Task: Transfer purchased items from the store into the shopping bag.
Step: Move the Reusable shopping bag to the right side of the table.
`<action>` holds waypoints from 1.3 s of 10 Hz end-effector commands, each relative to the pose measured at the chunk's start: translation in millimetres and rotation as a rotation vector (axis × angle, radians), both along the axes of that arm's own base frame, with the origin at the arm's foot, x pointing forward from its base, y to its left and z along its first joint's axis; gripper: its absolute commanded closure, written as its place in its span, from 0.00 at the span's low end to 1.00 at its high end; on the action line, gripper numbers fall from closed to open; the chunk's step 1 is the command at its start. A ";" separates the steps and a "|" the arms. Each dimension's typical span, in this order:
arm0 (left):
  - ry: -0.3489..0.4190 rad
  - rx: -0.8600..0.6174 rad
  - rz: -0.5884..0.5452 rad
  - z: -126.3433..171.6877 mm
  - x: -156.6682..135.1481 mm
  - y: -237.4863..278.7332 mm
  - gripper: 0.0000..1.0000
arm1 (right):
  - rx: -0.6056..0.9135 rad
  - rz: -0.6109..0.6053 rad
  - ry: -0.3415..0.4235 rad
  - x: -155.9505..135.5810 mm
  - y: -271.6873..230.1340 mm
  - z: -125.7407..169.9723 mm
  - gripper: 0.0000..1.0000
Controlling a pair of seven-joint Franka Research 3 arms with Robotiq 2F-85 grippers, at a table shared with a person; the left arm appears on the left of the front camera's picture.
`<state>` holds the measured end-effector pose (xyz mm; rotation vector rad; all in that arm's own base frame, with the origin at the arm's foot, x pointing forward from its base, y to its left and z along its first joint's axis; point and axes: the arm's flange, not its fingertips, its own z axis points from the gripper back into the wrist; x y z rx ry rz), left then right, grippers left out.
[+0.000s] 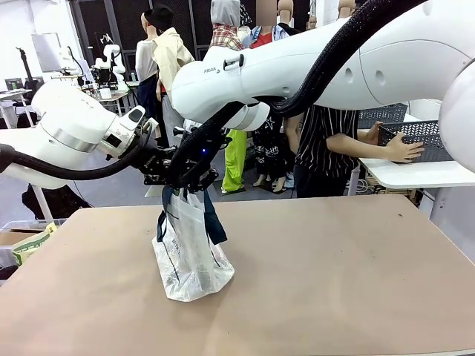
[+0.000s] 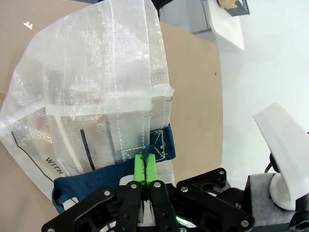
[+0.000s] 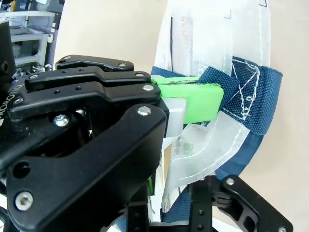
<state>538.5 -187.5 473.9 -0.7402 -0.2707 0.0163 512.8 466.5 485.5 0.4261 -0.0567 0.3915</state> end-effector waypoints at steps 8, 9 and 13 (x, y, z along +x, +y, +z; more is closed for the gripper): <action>0.023 0.031 0.038 0.2 0.8 1.5 1.00 | 0.026 0.002 0.032 -7.8 -1.0 -1.6 0.00; 0.023 0.031 0.038 0.2 0.8 1.5 1.00 | 0.027 0.002 0.035 -7.1 -0.4 -2.2 0.00; 0.023 0.031 0.038 0.2 0.8 1.5 1.00 | 0.015 0.020 0.020 -7.4 4.0 -5.1 0.19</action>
